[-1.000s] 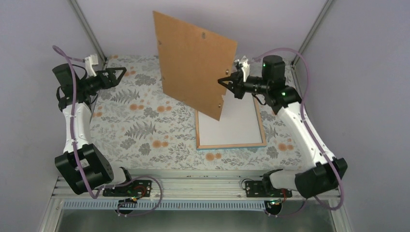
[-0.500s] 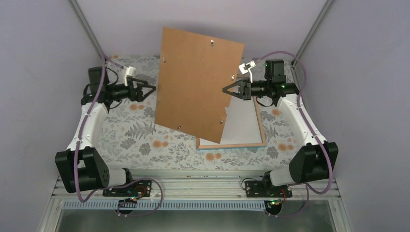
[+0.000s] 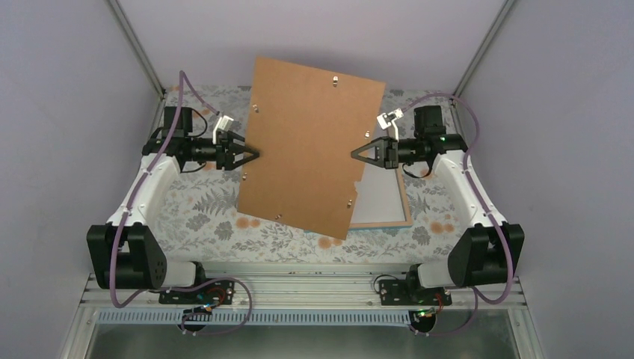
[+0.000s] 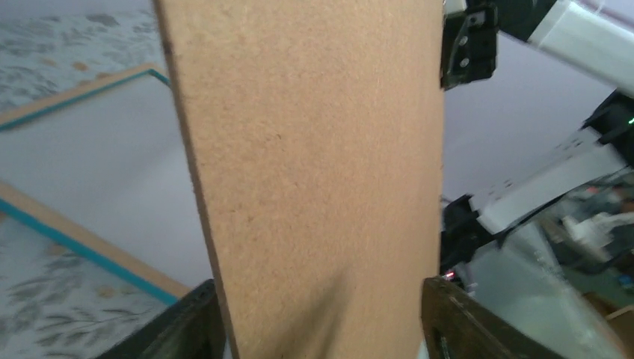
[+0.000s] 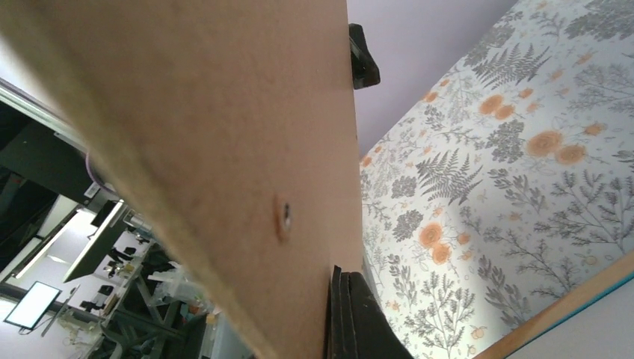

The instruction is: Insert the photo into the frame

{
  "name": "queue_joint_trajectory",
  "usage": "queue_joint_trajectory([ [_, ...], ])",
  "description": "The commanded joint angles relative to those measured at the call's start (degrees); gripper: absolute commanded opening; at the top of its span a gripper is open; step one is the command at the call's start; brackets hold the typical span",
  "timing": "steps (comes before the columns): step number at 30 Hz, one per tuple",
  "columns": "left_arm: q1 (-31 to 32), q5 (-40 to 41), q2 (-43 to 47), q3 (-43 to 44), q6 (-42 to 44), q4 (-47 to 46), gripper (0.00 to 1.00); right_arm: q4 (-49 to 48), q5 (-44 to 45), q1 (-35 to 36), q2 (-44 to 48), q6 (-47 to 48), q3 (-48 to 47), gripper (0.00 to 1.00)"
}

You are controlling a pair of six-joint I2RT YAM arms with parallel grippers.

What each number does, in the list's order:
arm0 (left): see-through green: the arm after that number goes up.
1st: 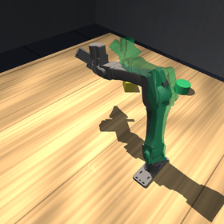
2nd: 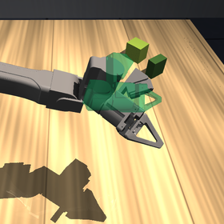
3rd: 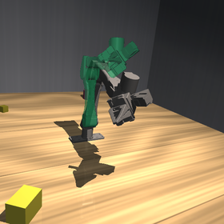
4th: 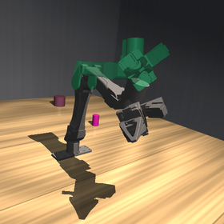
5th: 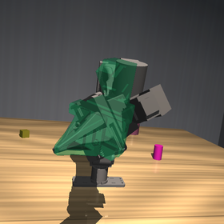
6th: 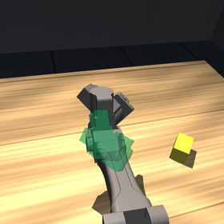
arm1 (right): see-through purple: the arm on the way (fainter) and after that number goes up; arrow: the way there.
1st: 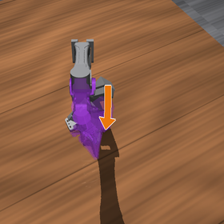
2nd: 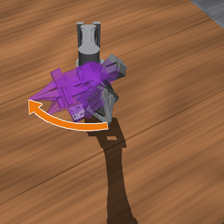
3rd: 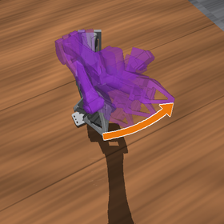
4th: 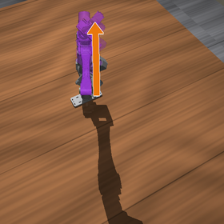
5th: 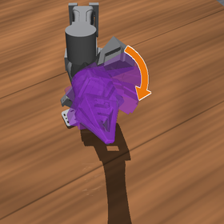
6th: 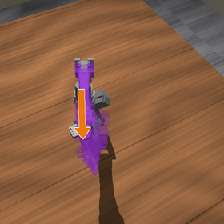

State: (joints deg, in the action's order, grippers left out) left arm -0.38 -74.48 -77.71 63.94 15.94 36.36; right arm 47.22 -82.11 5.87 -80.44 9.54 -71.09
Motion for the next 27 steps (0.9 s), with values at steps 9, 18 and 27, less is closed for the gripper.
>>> queue_joint_trajectory([
  [9,0.51,-8.44,4.60,-8.69,-23.03,-22.77,0.02,-17.59,-8.67,-2.40,1.13,-15.34,5.15,0.16],
  [18,-2.87,0.18,9.61,-27.08,-67.58,-71.67,0.02,-43.74,-0.26,-1.92,2.79,-40.61,14.91,0.44],
  [27,-2.06,4.77,6.21,-29.97,-78.19,-82.09,0.02,-59.14,3.01,2.56,0.29,-54.82,17.78,0.42],
])
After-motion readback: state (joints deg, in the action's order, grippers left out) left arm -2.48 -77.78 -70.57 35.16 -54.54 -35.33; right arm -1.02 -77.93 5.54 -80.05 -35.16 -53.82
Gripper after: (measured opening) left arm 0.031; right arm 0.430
